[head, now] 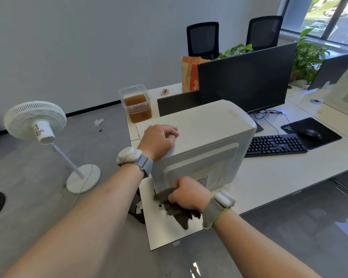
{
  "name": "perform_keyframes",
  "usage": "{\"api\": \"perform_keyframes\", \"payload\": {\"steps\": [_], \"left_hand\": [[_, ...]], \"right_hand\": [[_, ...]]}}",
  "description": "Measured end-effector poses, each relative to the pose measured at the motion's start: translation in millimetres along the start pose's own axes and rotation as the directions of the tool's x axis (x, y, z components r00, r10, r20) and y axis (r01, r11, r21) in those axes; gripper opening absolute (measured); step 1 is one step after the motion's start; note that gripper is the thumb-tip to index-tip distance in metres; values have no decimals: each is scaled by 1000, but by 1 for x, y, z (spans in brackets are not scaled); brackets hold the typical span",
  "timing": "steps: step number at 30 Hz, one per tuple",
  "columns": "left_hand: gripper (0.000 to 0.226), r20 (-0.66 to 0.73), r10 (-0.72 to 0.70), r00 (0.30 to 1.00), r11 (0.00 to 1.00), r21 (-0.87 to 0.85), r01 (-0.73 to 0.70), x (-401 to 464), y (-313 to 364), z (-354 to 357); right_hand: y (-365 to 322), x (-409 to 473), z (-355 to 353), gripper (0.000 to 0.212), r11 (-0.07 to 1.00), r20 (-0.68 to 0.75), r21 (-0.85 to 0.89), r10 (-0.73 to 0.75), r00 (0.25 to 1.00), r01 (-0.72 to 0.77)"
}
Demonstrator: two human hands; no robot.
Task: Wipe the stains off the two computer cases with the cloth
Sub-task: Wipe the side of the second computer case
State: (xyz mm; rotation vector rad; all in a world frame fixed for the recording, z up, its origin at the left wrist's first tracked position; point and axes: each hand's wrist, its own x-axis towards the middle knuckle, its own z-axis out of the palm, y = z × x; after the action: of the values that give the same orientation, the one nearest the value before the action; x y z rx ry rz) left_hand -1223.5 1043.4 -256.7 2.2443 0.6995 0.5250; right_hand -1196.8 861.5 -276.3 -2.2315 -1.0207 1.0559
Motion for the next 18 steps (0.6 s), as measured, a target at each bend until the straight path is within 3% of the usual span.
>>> {"api": "perform_keyframes", "payload": {"steps": [1,3,4,6,8,9,11,15,18], "left_hand": [[29,0,2,1000,1000,4,-2,0,-1,0],[28,-7,-1,1000,1000,9,1,0,-2,1],[28,-9,-1,1000,1000,12,1,-1,-2,0],[31,-11,6,1000,1000,19,-5,0,-1,0],[32,-10,11,1000,1000,24,-11,-1,0,0],[32,-11,16,1000,999,28,-15,-1,-1,1],[31,-11,18,1000,999,34,-17,0,-1,1],[30,-15,17,1000,999,45,-17,0,-3,1],[29,-17,16,1000,999,41,-16,0,-4,2]], "right_hand": [[3,-4,-11,9,999,-49,41,22,999,-20],[18,-3,-28,7,931,-227,366,106,968,-16],[29,2,-37,7,809,-299,588,187,936,26],[52,10,-55,12,421,-304,894,316,899,154],[78,17,-64,21,84,-256,967,325,910,242],[86,19,-63,32,21,-246,967,322,914,253],[93,21,-52,43,68,-313,949,325,893,307],[85,31,-27,39,217,-513,858,414,752,466],[68,42,-8,41,314,-583,813,437,685,491]]}}
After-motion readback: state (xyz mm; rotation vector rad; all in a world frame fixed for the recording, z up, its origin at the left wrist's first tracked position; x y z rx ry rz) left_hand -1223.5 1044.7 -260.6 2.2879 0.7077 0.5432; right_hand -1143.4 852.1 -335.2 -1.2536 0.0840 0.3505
